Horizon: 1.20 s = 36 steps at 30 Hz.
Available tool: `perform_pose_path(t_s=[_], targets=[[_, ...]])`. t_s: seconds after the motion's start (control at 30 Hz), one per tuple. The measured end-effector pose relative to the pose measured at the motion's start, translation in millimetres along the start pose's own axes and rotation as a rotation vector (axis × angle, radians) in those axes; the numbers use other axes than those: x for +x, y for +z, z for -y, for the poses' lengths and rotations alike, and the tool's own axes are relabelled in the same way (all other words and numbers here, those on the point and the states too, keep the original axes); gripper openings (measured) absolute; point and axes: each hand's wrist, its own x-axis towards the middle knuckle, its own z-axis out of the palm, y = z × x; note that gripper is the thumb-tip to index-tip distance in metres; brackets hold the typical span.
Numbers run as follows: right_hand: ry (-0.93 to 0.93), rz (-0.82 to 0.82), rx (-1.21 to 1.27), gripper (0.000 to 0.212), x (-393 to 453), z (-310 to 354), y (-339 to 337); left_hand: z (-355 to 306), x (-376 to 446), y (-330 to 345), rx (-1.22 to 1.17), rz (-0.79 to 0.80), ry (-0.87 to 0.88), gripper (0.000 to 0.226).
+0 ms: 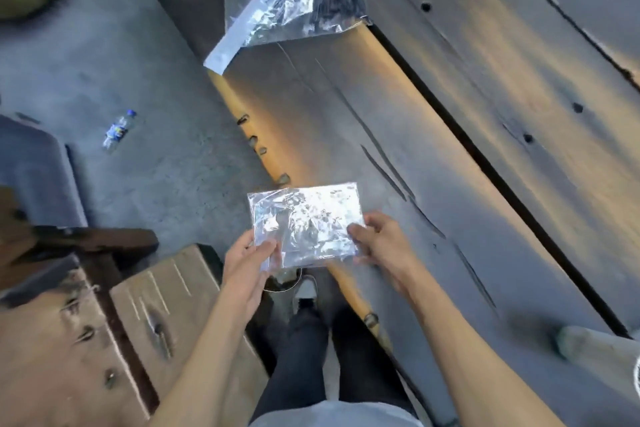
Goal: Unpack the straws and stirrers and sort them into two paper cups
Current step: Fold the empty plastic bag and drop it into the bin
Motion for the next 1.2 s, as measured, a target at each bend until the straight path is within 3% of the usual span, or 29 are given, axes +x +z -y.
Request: perform_pose_path(t_s=[0.1,0.17,0.37,0.5,0.6,0.7,0.93,1.07,1.2], targets=[[-0.099,-0.04,-0.177,0.024,1,-13,54,5,8,-47,0.152,-0.076,0.002,0.006],[-0.128,-0.045,-0.244,0.023,9,-27,87,16,16,-78,0.239,-0.118,-0.034,0.014],[-0.028,-0.025,-0.341,0.015,47,-90,155,60,65,-152,-0.131,-0.305,-0.145,0.013],[0.109,-0.059,-0.311,0.022,81,-144,178,104,109,-186,-0.142,-0.356,-0.192,0.02],[0.228,-0.106,-0.261,0.017,114,-186,187,135,143,-203,-0.008,-0.388,-0.177,0.012],[0.328,-0.143,-0.248,0.017,145,-233,193,160,178,-214,0.153,-0.415,-0.11,0.022],[0.584,-0.278,-0.158,0.038,199,-339,204,210,258,-215,0.678,-0.379,0.0,0.026],[0.592,-0.369,-0.165,0.022,219,-371,209,226,295,-208,0.788,-0.308,-0.046,0.021],[0.606,-0.413,-0.223,0.026,242,-391,207,234,321,-195,0.839,-0.254,-0.102,0.016]])
